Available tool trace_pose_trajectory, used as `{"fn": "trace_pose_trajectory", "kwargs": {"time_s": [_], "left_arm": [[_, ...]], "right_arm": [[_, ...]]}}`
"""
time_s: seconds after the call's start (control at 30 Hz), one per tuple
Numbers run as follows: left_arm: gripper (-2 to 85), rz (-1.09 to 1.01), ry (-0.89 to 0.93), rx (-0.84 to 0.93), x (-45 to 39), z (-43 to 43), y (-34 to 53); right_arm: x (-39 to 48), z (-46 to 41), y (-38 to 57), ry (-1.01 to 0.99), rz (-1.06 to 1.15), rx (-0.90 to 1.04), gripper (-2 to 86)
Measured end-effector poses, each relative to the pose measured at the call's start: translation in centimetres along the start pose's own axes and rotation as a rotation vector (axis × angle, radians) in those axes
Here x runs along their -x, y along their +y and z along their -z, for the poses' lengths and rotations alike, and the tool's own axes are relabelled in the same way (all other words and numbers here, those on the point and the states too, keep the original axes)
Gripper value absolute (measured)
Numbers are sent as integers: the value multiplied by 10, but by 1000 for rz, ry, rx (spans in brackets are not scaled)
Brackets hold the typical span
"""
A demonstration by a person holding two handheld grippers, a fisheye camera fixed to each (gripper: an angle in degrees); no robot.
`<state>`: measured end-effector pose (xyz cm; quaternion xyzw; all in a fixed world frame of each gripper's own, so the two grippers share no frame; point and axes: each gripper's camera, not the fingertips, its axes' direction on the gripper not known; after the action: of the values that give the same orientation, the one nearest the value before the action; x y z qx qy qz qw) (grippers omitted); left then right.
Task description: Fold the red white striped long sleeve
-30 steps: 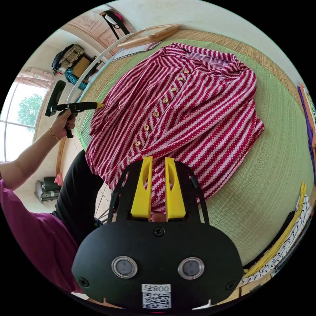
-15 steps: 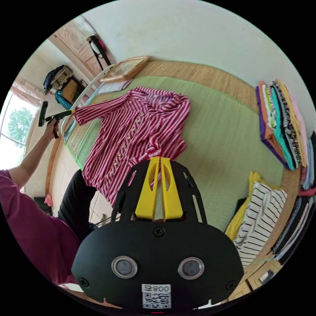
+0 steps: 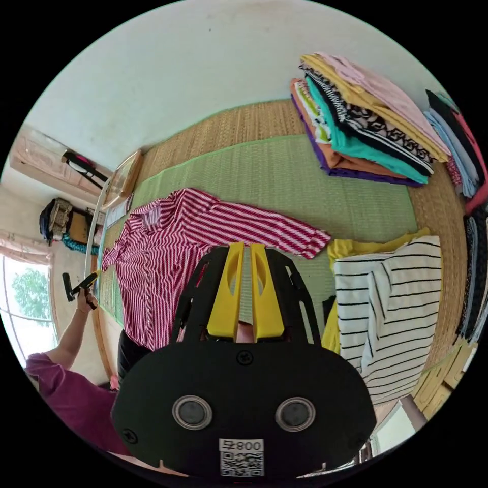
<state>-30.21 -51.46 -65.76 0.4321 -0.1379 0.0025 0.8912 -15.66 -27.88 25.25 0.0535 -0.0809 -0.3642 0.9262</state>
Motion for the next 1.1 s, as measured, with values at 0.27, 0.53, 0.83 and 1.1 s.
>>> {"fn": "trace_pose_trajectory", "kwargs": {"time_s": [0.27, 0.53, 0.83, 1.1], "left_arm": [[61, -154, 108, 23, -67, -80, -54], [88, -202, -22, 11, -108, -153, -122], [23, -201, -72, 12, -110, -198, -128], [12, -255, 70, -235, -129, -150, -122]], "right_arm": [[130, -90, -40, -54, 268, 58, 56], [237, -155, -91, 87, 445, 22, 80], [239, -191, -91, 91, 377, 19, 24], [240, -106, -82, -25, 360, -244, 21]]}}
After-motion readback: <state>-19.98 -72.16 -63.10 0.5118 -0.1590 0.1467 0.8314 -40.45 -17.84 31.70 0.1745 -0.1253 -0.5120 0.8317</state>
